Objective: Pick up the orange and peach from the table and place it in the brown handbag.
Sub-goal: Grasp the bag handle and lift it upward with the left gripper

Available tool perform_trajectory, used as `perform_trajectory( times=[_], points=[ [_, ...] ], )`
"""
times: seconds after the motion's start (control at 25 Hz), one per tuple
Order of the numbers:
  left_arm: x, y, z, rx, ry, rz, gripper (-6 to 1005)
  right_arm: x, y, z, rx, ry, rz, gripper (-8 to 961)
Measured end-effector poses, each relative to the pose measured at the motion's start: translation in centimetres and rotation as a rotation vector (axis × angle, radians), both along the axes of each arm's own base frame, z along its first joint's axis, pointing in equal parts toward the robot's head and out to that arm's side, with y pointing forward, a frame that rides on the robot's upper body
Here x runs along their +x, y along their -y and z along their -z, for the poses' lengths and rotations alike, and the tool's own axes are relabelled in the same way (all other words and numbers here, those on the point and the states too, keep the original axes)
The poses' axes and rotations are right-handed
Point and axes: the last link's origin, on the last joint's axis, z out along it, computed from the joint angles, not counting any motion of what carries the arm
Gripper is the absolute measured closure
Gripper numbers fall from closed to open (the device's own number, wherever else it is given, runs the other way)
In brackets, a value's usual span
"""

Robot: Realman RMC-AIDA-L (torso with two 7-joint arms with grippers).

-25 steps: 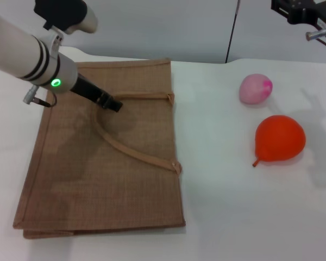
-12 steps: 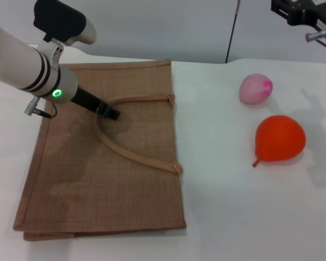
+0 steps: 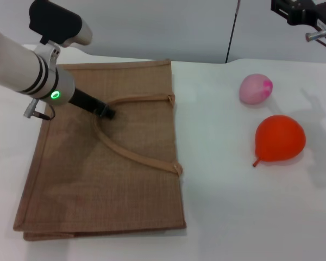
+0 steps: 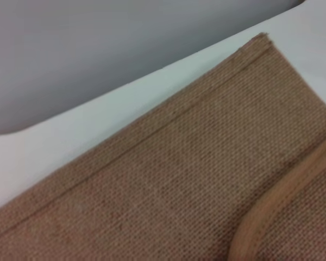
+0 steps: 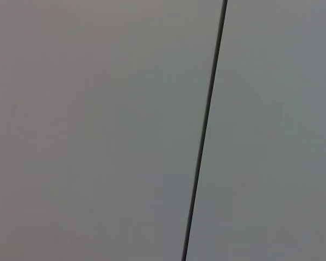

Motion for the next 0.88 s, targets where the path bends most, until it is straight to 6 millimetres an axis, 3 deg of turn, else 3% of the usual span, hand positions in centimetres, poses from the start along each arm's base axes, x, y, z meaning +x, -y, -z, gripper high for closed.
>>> perform_trajectory(
  times=[0.48, 0.64, 0.72, 0.88],
  points=[
    [0.2, -0.4, 0.1, 0.024, 0.004, 0.003, 585, 0.0, 0.0, 0.1, -0.001, -0.001, 0.002, 101],
    [1.6, -1.0, -0.8, 0.049, 0.015, 0.037, 729, 0.3, 0.0, 0.0, 0.004, 0.010, 0.019, 102],
    [3.3, -1.2, -1.8, 0.058, 0.036, 0.069, 875, 1.0, -0.1, -0.3, 0.020, 0.055, 0.064, 102],
    [5.1, -0.9, -3.2, 0.062, 0.072, 0.114, 875, 0.8, -0.2, -0.4, 0.030, 0.101, 0.075, 102]
  ],
)
